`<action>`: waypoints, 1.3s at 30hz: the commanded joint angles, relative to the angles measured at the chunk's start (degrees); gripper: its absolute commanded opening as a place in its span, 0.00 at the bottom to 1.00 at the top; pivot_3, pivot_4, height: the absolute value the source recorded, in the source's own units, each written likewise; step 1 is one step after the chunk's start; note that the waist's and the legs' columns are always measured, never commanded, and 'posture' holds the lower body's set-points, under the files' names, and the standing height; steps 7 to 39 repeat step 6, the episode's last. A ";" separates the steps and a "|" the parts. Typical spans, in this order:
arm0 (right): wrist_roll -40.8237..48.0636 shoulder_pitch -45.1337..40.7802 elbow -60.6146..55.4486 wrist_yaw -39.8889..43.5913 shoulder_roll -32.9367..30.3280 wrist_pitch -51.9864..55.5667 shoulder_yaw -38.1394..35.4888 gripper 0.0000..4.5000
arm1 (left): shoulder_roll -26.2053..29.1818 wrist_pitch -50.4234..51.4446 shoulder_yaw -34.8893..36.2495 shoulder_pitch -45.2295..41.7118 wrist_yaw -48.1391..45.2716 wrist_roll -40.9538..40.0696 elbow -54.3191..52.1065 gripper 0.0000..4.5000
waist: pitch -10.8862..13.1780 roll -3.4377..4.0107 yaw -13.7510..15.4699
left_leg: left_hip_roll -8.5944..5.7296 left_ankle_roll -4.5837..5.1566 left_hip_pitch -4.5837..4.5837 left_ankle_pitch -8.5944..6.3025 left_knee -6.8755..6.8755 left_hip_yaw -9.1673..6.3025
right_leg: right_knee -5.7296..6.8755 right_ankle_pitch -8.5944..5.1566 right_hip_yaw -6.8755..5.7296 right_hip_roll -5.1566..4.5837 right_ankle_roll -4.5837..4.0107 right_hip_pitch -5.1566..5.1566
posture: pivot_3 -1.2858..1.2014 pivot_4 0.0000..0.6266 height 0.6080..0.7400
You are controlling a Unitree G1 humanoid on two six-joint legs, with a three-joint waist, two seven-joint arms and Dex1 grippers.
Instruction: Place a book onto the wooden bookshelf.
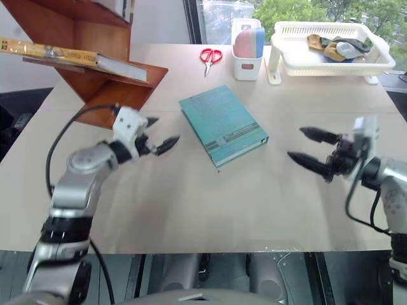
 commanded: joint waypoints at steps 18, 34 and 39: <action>-5.62 0.51 9.50 2.35 0.23 -10.32 -1.29 1.00 | -3.44 -2.50 4.90 11.85 3.41 -4.06 -4.61 0.98 | -0.04 0.04 0.32 | -0.01 -0.02 0.12 0.01 0.08 -0.01 | 0.02 0.01 -0.08 -0.02 0.01 0.21 | 0.52 0.24 1.00; -5.62 0.51 9.50 2.35 0.23 -10.32 -1.29 1.00 | -3.44 -2.50 4.90 11.85 3.41 -4.06 -4.61 0.98 | -0.04 0.04 0.32 | -0.01 -0.02 0.12 0.01 0.08 -0.01 | 0.02 0.01 -0.08 -0.02 0.01 0.21 | 0.52 0.24 1.00; -5.62 0.51 9.50 2.35 0.23 -10.32 -1.29 1.00 | -3.44 -2.50 4.90 11.85 3.41 -4.06 -4.61 0.98 | -0.04 0.04 0.32 | -0.01 -0.02 0.12 0.01 0.08 -0.01 | 0.02 0.01 -0.08 -0.02 0.01 0.21 | 0.52 0.24 1.00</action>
